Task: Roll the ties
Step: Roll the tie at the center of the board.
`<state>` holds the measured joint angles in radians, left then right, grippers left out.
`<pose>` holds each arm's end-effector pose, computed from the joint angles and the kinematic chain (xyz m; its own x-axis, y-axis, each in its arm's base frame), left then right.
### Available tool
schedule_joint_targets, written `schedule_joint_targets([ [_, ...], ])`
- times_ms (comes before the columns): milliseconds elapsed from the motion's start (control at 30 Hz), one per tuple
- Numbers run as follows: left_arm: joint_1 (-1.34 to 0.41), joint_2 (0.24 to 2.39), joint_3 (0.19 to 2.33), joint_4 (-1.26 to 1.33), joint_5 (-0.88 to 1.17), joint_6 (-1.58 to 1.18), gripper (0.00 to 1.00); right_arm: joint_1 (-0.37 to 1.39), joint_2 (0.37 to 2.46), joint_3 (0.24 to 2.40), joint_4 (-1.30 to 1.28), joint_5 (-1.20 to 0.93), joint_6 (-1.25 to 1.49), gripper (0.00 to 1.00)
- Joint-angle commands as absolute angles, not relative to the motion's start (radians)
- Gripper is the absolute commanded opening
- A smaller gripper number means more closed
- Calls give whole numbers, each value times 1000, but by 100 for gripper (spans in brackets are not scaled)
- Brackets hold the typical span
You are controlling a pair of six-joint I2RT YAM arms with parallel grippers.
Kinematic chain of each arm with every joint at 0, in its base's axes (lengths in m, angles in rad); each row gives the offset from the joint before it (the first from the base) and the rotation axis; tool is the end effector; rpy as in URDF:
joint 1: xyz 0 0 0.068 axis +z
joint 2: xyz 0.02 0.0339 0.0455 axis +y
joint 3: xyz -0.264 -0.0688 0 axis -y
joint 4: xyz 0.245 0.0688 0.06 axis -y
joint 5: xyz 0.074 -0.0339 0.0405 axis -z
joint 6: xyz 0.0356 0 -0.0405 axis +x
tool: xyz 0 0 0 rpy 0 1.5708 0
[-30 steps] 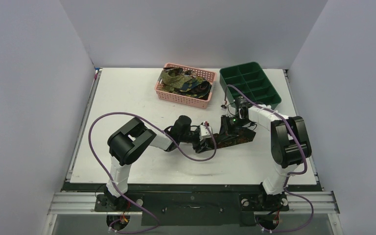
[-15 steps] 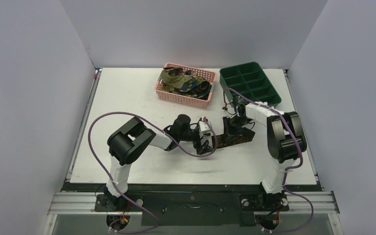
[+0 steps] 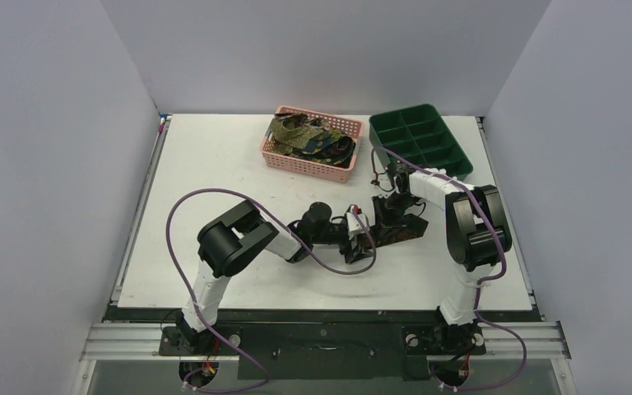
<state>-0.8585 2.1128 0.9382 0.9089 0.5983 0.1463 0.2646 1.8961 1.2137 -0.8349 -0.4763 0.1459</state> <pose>0.2501 -0.3203 0.1096 -0.0268 0.2154 -0.9762 0.9951 0.0984 -0.0057 0.3220 0.1041 0.1502 -0.9908 -0.1346 0.0137 -0.1132 0.8803 0.4607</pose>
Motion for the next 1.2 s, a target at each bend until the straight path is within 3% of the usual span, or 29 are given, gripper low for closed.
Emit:
schedule_joint_targets([
  [0,-894,2138,975,928,534,214,66,289,1964,1178,-754,-304,101,0],
  [200,-845,2125,903,848,526,234,20,269,1876,1151,-755,-463,90,0],
  [267,-810,2121,879,837,569,222,13,237,1824,1149,-766,-521,76,4],
  [467,-769,2114,841,803,730,274,8,141,1736,1190,-823,-540,39,31],
  [733,-769,2117,840,782,758,296,8,122,1789,1242,-773,-405,59,35],
  [833,-769,2116,834,778,758,305,8,124,1817,1271,-763,-409,60,40],
  [1167,-768,2106,825,775,749,308,8,158,1877,1285,-733,-444,68,40],
])
